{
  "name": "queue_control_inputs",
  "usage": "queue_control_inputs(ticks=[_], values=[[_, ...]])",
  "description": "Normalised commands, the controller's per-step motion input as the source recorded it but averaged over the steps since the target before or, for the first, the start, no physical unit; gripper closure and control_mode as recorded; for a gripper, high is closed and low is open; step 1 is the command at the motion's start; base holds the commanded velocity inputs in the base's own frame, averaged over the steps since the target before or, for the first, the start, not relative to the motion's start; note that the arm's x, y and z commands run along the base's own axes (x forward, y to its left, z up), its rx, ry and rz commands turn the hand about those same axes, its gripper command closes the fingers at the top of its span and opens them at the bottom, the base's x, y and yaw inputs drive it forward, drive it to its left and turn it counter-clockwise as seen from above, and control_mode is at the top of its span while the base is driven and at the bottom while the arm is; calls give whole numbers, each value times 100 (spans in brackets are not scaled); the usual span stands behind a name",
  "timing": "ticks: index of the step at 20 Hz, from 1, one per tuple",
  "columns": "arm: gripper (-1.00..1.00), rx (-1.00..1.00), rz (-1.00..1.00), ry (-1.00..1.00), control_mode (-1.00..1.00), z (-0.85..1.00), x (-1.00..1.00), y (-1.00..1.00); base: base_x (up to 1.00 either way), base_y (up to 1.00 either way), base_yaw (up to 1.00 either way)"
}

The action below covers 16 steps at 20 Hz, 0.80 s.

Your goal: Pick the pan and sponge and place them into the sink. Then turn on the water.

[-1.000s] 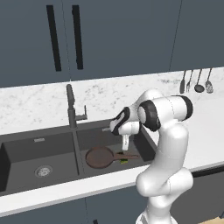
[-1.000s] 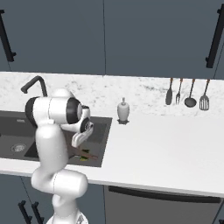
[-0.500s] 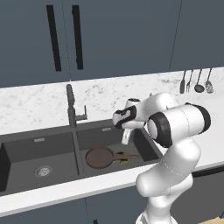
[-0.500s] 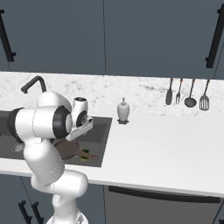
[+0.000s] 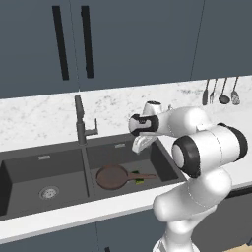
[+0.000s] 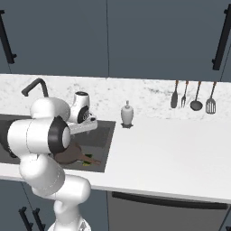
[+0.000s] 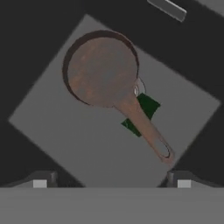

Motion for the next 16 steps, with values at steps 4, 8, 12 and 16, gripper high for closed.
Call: queue_control_inputs(ticks=[4,8,12,16], values=[[-100,1,-27,-14,-100,15,0,8,0,0,0],[-100,7,-12,-27,-100,8,4,27,0,0,0],[-100,8,0,-32,-100,11,-3,46,0,0,0],[-100,8,0,-30,-100,24,-53,29,0,0,0]])
